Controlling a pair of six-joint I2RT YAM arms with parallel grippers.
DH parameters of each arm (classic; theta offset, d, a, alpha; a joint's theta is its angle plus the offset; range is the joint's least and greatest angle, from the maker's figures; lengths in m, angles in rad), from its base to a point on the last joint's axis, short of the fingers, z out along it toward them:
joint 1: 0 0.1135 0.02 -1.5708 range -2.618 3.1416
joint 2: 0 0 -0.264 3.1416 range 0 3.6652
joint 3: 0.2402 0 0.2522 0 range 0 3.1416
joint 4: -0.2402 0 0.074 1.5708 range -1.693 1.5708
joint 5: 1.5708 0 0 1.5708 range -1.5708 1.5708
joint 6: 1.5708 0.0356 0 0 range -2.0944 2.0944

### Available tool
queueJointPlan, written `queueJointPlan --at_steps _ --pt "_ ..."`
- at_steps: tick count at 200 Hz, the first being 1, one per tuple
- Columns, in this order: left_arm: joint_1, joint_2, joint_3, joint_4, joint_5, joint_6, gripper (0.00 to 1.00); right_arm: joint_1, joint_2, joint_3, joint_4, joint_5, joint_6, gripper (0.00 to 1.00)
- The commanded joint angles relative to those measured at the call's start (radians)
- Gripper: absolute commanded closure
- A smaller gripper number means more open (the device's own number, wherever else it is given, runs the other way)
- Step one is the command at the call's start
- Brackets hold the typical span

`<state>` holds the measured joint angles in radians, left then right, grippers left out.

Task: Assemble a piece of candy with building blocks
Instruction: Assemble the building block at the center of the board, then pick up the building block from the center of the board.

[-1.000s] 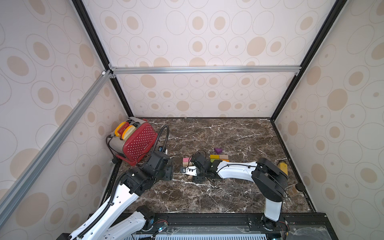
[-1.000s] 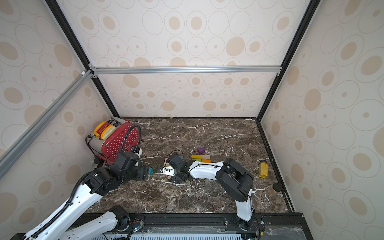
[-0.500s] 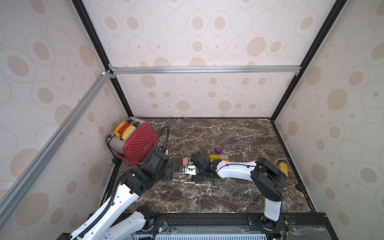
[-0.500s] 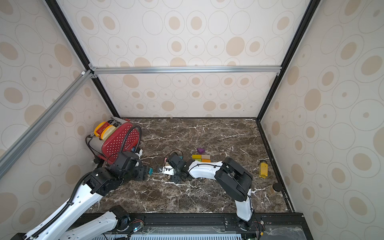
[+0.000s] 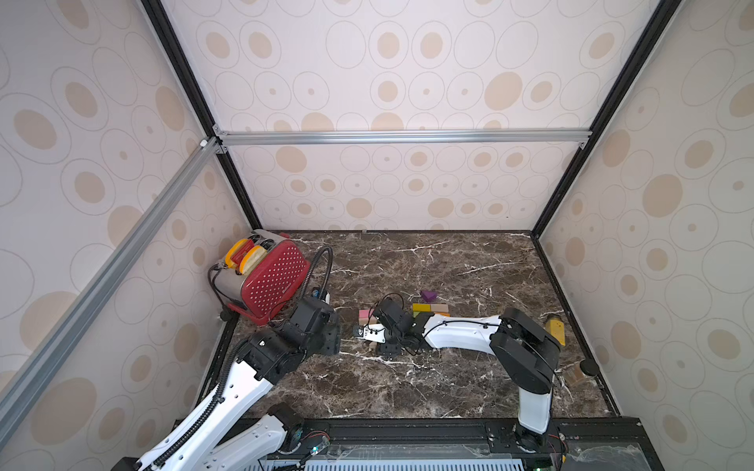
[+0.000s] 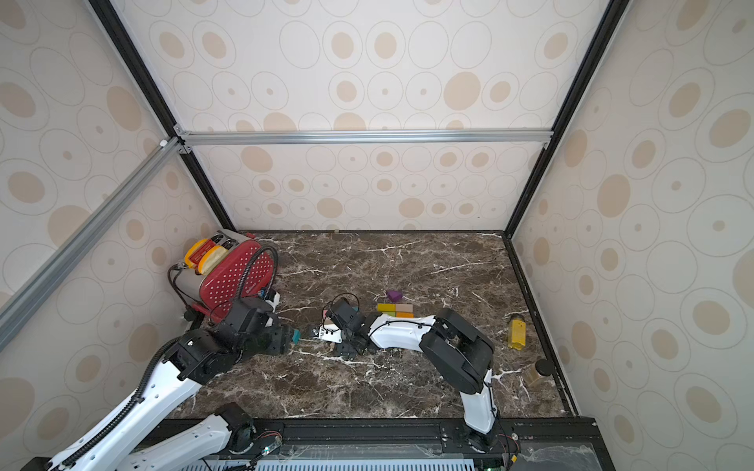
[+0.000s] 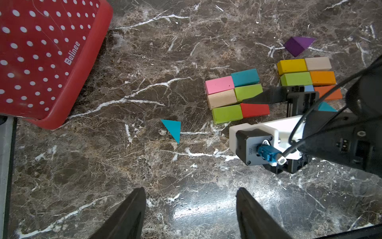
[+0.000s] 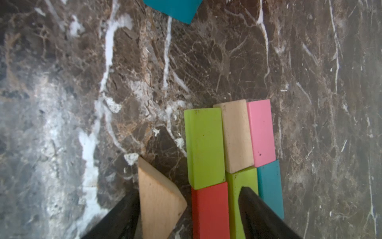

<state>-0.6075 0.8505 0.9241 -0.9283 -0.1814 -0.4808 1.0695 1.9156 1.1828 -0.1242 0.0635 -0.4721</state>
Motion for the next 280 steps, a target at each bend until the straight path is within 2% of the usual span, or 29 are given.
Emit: queueJointPlan --at_steps 1,132,180,202,233,257,280 --pt "0.008 -0.007 -0.002 0.002 -0.001 0.016 0.30 -0.009 0.008 0.013 -0.008 0.004 0.005 0.21" --pt "0.008 -0.008 -0.004 0.005 0.000 0.016 0.29 -0.017 0.019 0.029 -0.006 -0.012 0.028 0.21" --pt "0.008 -0.020 0.004 -0.004 -0.025 0.011 0.29 -0.020 -0.070 -0.021 0.026 -0.151 0.046 0.21" --pt "0.021 -0.063 0.009 -0.012 -0.069 -0.002 0.29 -0.028 -0.102 -0.013 0.031 -0.280 0.099 0.21" --pt "0.081 -0.150 0.009 -0.018 -0.132 -0.020 0.28 -0.032 -0.036 0.133 -0.025 -0.384 0.279 0.23" --pt "0.126 -0.212 0.005 -0.018 -0.166 -0.031 0.26 -0.032 0.044 0.246 -0.029 -0.414 0.444 0.23" --pt "0.130 -0.249 0.002 -0.020 -0.192 -0.038 0.25 -0.022 0.140 0.390 -0.088 -0.420 0.527 0.23"
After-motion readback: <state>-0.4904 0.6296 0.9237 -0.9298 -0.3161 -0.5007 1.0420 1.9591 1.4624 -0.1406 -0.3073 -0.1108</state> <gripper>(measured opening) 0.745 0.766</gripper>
